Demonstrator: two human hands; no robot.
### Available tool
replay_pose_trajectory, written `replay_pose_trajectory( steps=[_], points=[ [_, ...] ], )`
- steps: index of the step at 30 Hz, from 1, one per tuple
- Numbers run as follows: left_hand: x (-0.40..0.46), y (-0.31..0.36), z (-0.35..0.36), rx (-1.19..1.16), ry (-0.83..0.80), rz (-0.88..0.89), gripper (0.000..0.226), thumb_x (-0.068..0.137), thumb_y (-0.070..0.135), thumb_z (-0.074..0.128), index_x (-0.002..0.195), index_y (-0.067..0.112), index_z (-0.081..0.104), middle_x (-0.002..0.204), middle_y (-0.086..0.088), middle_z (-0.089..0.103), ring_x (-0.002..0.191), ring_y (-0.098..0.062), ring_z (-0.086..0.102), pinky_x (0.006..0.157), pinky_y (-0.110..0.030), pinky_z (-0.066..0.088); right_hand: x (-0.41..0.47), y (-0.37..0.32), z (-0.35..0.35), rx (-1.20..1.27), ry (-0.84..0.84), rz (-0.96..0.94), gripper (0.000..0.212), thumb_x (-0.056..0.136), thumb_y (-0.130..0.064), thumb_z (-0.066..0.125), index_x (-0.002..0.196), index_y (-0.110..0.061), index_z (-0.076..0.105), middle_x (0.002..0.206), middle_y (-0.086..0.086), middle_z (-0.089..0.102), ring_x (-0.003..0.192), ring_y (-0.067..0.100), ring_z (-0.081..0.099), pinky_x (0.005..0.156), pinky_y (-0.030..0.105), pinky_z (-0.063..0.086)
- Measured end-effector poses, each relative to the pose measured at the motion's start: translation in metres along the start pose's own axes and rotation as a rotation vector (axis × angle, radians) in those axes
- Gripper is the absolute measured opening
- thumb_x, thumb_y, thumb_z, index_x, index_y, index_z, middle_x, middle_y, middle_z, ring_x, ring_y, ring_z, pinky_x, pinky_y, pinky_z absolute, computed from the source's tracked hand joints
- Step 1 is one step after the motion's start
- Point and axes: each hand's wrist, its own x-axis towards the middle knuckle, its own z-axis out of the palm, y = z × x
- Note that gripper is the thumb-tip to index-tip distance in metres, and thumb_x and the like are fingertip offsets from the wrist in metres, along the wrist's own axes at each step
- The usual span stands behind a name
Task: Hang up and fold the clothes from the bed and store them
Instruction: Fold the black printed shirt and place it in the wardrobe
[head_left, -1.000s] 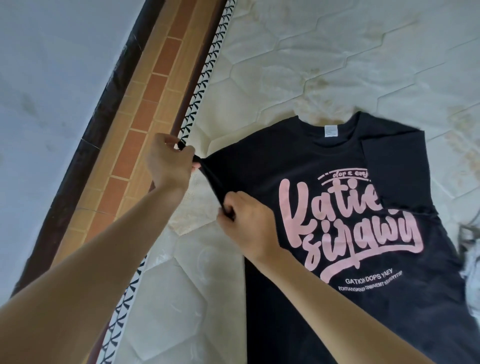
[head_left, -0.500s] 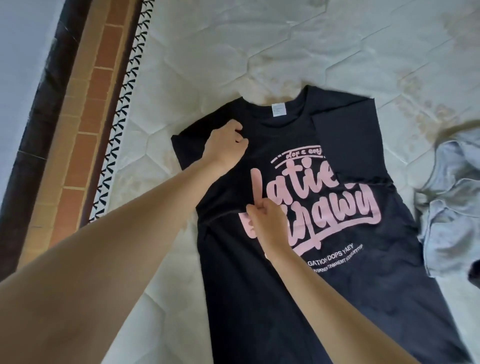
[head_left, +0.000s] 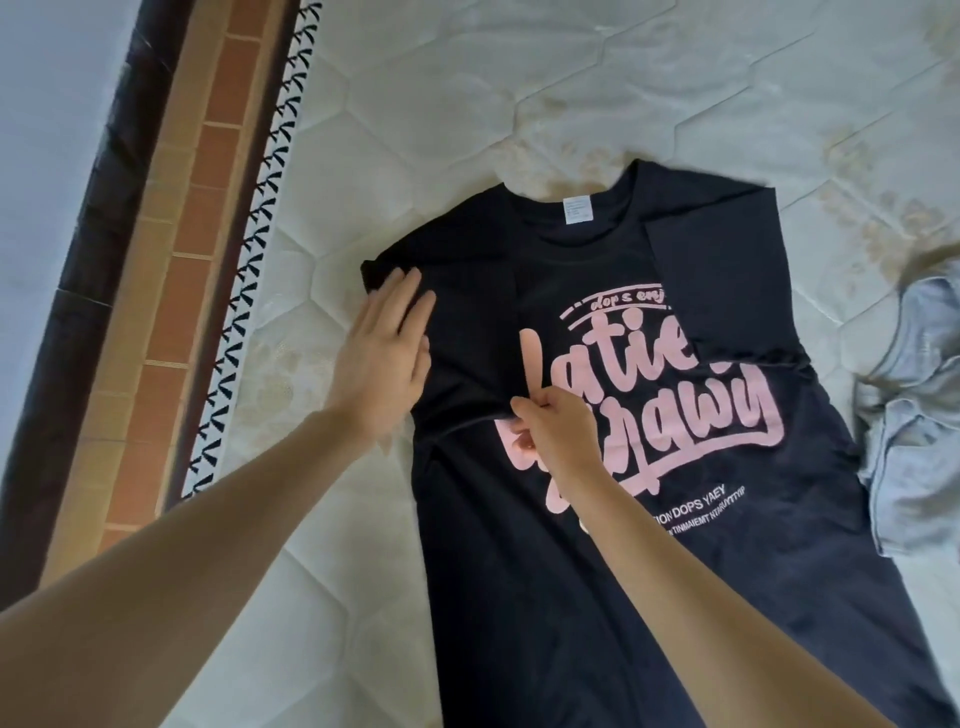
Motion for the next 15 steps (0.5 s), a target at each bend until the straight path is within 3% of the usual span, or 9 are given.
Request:
replay_pose_trajectory(
  steps=[3, 7, 10, 12, 15],
  points=[
    [-0.04, 0.012, 0.004, -0.002, -0.056, 0.095, 0.039, 0.092, 0.026, 0.054, 0.12, 0.0, 0.063, 0.128, -0.016, 0.057, 0.118, -0.031, 0.056, 0.099, -0.042, 0.047, -0.003, 0.002, 0.002, -0.128, 0.047, -0.018, 0.017, 0.092, -0.028, 0.058, 0.086, -0.012, 0.063, 0.075, 0.003, 0.07, 0.066, 0.018, 0.064, 0.068, 0.038, 0.055],
    [-0.07, 0.024, 0.014, -0.036, -0.082, 0.052, 0.045, 0.082, 0.045, 0.056, 0.103, 0.008, 0.067, 0.105, -0.008, 0.062, 0.089, -0.024, 0.061, 0.074, -0.037, 0.052, 0.005, -0.016, 0.005, -0.327, 0.185, -0.216, 0.024, 0.093, -0.041, 0.057, 0.103, -0.019, 0.06, 0.092, -0.007, 0.065, 0.084, 0.013, 0.06, 0.071, 0.031, 0.047],
    [-0.078, 0.032, 0.017, -0.102, -0.028, -0.006, 0.022, 0.077, 0.021, 0.071, 0.094, 0.008, 0.065, 0.093, -0.008, 0.06, 0.08, -0.025, 0.059, 0.057, -0.034, 0.054, 0.032, -0.044, 0.008, -0.304, 0.166, -0.351, 0.038, 0.092, -0.039, 0.061, 0.121, -0.015, 0.058, 0.111, 0.0, 0.061, 0.101, 0.016, 0.057, 0.08, 0.03, 0.047],
    [-0.078, 0.036, 0.016, -0.133, -0.017, -0.072, 0.026, 0.066, -0.002, 0.077, 0.086, 0.006, 0.065, 0.084, -0.008, 0.059, 0.075, -0.025, 0.059, 0.051, -0.026, 0.049, 0.053, -0.066, 0.012, -0.351, 0.12, -0.389, 0.049, 0.093, -0.038, 0.061, 0.132, -0.01, 0.052, 0.118, 0.005, 0.058, 0.108, 0.02, 0.055, 0.084, 0.03, 0.044],
    [-0.077, 0.039, 0.015, -0.156, -0.016, -0.141, 0.031, 0.059, -0.015, 0.075, 0.075, 0.007, 0.06, 0.075, -0.006, 0.055, 0.065, -0.022, 0.054, 0.052, -0.021, 0.037, 0.077, -0.094, 0.017, -0.363, 0.048, -0.364, 0.055, 0.094, -0.039, 0.061, 0.137, -0.009, 0.047, 0.124, 0.007, 0.058, 0.112, 0.022, 0.056, 0.083, 0.028, 0.041]
  ],
)
